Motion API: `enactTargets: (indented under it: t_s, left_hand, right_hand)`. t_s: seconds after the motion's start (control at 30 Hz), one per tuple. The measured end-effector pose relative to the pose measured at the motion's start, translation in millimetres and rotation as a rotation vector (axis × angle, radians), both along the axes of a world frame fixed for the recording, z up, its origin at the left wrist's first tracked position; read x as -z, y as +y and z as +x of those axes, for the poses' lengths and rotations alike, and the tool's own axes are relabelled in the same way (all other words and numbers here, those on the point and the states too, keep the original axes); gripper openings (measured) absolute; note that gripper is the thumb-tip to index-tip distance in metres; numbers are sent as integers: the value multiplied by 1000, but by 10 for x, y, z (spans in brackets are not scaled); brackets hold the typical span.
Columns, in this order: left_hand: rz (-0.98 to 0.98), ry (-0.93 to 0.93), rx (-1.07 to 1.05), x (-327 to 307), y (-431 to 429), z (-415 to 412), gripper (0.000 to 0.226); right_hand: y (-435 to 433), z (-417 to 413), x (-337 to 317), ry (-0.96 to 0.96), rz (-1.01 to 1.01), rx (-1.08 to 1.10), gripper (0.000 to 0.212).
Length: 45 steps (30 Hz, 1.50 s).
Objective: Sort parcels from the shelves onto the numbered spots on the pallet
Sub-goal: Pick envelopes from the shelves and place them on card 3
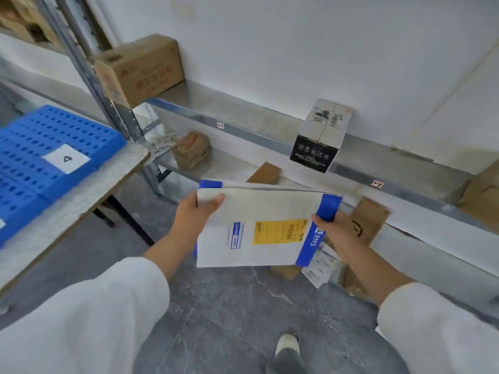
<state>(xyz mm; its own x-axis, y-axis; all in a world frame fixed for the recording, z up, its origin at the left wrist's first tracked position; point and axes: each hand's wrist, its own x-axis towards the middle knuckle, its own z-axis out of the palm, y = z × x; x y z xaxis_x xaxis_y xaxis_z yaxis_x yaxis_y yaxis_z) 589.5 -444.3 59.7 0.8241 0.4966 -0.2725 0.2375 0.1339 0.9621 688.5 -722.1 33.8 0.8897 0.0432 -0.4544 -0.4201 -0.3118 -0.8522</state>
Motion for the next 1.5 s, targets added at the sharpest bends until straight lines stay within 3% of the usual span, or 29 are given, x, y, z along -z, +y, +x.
enactTargets:
  t_s: [0.2, 0.33, 0.4, 0.43, 0.53, 0.6, 0.67, 0.77, 0.87, 0.97, 1.03, 1.1, 1.3, 1.43, 1.5]
  left_hand:
    - [-60, -166, -215, -1069, 776, -712, 19]
    - [-190, -403, -348, -1760, 1246, -1152, 26]
    - [-318, -428, -462, -1971, 1396, -1342, 28]
    - [-379, -446, -508, -2069, 1475, -1465, 41]
    - [-527, -475, -612, -2216, 1643, -1802, 87]
    - [-563, -488, -637, -2302, 1709, -1965, 87]
    - [-563, -459, -688, -2400, 1754, -2094, 71]
    - [-516, -516, -714, -2511, 1912, -2241, 52]
    - [-343, -527, -801, -2562, 2240, -2468, 57]
    - [8, -371, -794, -2605, 2653, -2664, 40]
    - [264, -193, -736, -2671, 2893, -2670, 28]
    - [453, -62, -696, -2699, 3071, -2541, 35]
    - [403, 9, -716, -2513, 3509, -1988, 36]
    - [332, 173, -786, -2321, 4059, -1964, 42]
    - [285, 188, -841, -2213, 4287, -1983, 43]
  right_hand:
    - [650, -513, -940, -126, -125, -154, 37]
    - [1144, -772, -1541, -186, -118, -224, 55]
    - [1417, -933, -1671, -185, -17, -226, 69]
    - [1588, -1058, -1787, -150, 44, -227, 73]
    - [2129, -1395, -2018, -85, 313, -438, 52]
    - [2491, -1566, -2220, -67, 512, -509, 54]
    - [2793, -1659, -2425, -51, 638, -514, 69]
    - [3176, -1621, -2640, -82, 664, -494, 72]
    - [3534, -1521, -2819, -114, 678, -441, 63]
    - [3847, -1380, -2964, -124, 725, -505, 64]
    - [4101, -1226, -3013, -144, 730, -590, 53]
    - [4374, -1120, -3023, -149, 690, -631, 41]
    - [5355, -805, -2917, -119, 537, -770, 30]
    - [6040, -495, -2840, -101, 334, -917, 45]
    - [6357, -393, -2768, -118, 314, -1001, 42]
